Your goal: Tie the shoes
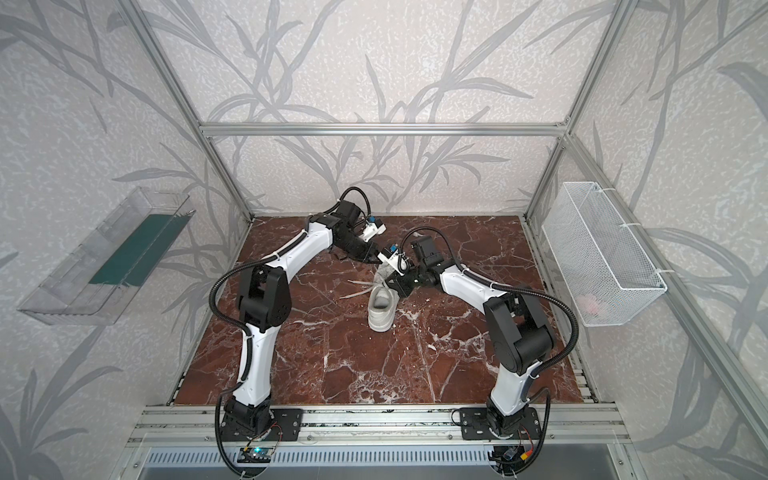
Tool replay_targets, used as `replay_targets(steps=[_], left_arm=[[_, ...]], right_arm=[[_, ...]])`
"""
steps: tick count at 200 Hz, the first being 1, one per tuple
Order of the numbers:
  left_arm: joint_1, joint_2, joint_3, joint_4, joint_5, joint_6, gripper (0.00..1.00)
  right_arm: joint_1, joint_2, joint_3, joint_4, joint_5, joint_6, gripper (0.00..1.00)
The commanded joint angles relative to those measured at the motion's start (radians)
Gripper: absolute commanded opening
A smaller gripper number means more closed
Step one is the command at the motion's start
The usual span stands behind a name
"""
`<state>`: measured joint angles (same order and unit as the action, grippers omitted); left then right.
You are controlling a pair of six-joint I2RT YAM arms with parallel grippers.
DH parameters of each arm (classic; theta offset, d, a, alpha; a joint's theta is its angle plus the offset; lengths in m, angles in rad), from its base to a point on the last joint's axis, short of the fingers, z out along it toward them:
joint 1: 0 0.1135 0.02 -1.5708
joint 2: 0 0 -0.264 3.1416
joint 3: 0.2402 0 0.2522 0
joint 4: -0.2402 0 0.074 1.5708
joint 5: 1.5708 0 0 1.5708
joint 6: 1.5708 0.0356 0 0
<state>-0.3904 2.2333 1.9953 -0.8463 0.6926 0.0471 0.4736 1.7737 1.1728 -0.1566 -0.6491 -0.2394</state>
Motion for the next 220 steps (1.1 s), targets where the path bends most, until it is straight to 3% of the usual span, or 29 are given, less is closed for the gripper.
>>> replay_targets(steps=[1,131,220], left_arm=[[0.005,-0.047,-0.003,0.01,0.006,-0.016,0.0],[0.024,-0.064,-0.015,0.068,-0.052,-0.036,0.0],[0.05,-0.052,0.019,0.043,-0.072,-0.016,0.0]], right_arm=[[-0.01,-0.052,-0.022,0.025,-0.019,0.021,0.0],[-0.052,-0.131,-0.099,0.012,0.006,0.051,0.0],[-0.066,-0.202,-0.199,0.051,0.134,0.18,0.0]])
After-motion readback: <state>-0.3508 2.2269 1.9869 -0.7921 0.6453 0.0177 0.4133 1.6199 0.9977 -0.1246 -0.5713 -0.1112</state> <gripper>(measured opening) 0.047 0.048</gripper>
